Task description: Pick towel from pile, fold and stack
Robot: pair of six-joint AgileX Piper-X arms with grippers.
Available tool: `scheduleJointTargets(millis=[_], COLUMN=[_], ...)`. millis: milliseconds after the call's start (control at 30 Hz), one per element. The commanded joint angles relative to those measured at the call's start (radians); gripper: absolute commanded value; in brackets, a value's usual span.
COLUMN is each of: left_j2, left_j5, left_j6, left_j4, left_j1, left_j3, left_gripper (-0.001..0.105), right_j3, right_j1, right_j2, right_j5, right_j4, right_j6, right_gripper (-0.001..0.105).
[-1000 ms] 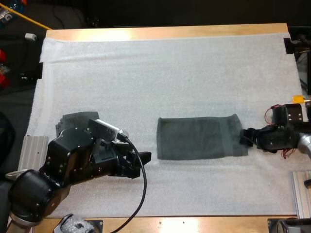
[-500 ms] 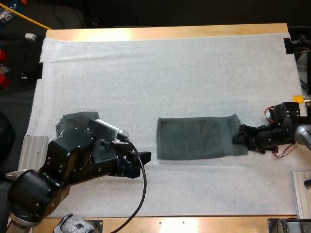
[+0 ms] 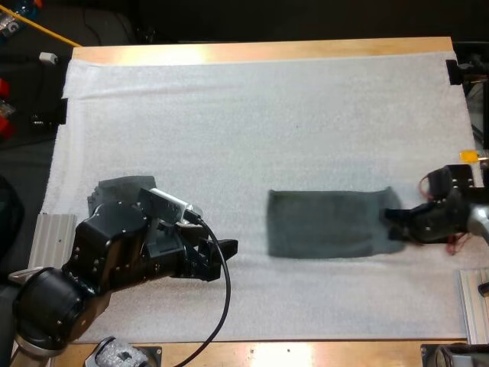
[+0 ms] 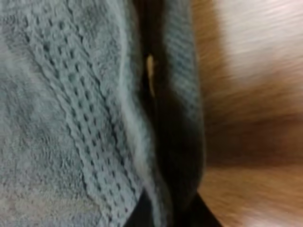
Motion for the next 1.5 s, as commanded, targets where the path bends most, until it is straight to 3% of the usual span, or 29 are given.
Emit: scheduleJointTargets(millis=[0,133,367,500,633,733,933,1100,1200,1267,1333,1400,1467], left_j2=[-0.001,-0.001,-0.001,-0.001,-0.001,-0.001,-0.001,-0.001,-0.001,-0.001,-0.001,-0.001,-0.001], left_j5=[0.007,0.007,0.021,0.025,0.085,0.097,0.111,0.111,0.111,0.111,0.111,0.111,0.111], left_j6=[-0.016,-0.016,-0.016,-0.016,-0.016,-0.016,-0.016,-0.016,-0.016,-0.016,-0.016,-0.016,-0.016], left_j4=[0.001,0.001,0.018,0.024,0.024,0.024,0.024,0.024,0.024,0.024,0.024,0.024,0.024], left_j1=[0.001,0.001,0.001,0.001,0.001,0.001,0.001,0.001,0.001,0.001,0.001,0.001,0.001], left_j3=[0.004,0.021,0.069,0.085,0.085,0.085,0.085,0.085,0.085,0.085,0.085,0.085,0.085], left_gripper=[0.060,0.060,0.060,0.060,0.060,0.060,0.060,0.060,0.060,0.060,0.060,0.060,0.060], right_j3=[-0.019,-0.076,-0.098,-0.098,-0.098,-0.098,-0.098,-0.098,-0.098,-0.098,-0.098,-0.098,-0.098], right_j1=[-0.001,-0.001,0.081,0.226,0.365,0.429,0.492,0.513,0.513,0.513,0.513,0.513,0.515], right_j2=[-0.034,-0.118,-0.167,-0.167,-0.158,-0.122,-0.015,0.055,0.087,0.097,0.098,0.098,0.098], right_j5=[0.125,0.303,0.286,0.286,0.285,0.202,0.136,0.068,0.064,0.045,-0.007,-0.060,-0.096], right_j4=[0.040,0.153,0.216,0.189,0.088,0.005,-0.098,-0.137,-0.138,-0.149,-0.179,-0.199,-0.212], right_j6=[-0.024,-0.078,-0.045,0.039,0.162,0.284,0.442,0.467,0.518,0.518,0.518,0.518,0.516], right_gripper=[0.000,0.000,0.000,0.000,0.000,0.000,0.000,0.000,0.013,0.031,0.060,0.075,0.076])
